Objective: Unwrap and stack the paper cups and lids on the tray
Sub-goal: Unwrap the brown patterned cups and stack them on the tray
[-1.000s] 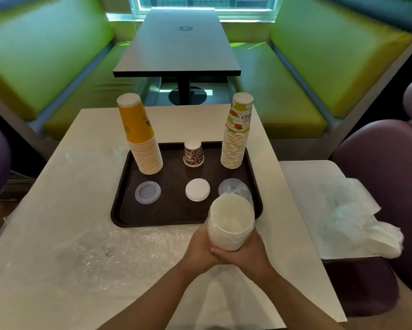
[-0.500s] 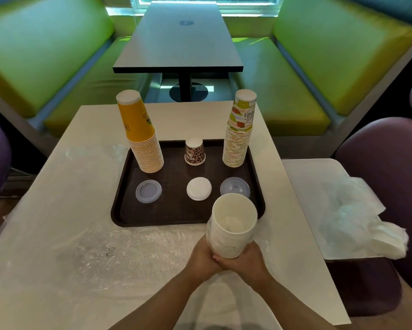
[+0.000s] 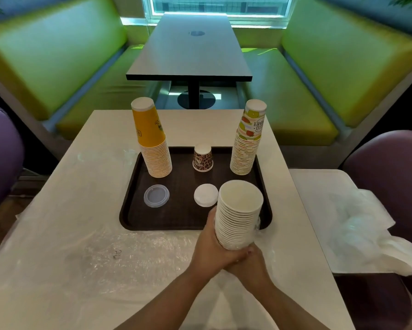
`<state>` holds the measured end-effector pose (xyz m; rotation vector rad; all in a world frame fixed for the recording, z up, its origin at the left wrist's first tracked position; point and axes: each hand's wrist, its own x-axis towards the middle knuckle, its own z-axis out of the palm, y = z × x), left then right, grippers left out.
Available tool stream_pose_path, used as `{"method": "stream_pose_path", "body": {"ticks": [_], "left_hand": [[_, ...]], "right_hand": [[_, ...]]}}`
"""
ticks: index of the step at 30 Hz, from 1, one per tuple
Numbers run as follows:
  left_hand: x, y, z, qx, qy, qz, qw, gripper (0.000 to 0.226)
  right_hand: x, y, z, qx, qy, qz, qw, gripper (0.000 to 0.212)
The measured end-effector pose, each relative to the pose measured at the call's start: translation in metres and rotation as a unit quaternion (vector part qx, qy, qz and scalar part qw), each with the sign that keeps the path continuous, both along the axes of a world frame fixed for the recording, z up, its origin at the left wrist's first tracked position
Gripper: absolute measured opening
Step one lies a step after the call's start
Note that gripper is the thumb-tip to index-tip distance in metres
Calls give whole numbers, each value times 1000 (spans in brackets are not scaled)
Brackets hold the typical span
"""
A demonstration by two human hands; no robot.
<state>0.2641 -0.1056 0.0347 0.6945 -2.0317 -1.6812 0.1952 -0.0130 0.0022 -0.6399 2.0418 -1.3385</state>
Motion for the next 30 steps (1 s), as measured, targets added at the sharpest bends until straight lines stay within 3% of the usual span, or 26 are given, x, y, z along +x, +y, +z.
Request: {"method": "stream_pose_path", "body": {"ticks": [2, 5, 8, 10, 13, 21, 30], "left_hand": [[1, -8, 13, -32, -7, 34, 999, 87], [10, -31, 35, -102, -47, 54, 992, 89], [28, -60, 43, -153, -82, 41, 984, 89], [43, -75, 43, -197, -136, 13, 971, 92], [60, -88, 37, -238, -184, -8, 954, 96], [80, -103, 24, -253, -136, -22, 957, 96], [57, -103, 30, -311, -111, 29, 944, 88]], "right_hand": [[4, -7, 19, 26, -11, 48, 998, 44], [8, -21, 39, 24, -34, 133, 990, 65], [6, -31, 58, -55, -114, 183, 975, 83], [2, -38, 69, -118, -149, 143, 971, 91], [0, -52, 83, -170, -157, 84, 969, 85], [27, -85, 71, -145, -155, -5, 977, 73], [40, -99, 67, -129, -201, -14, 971, 65]]}}
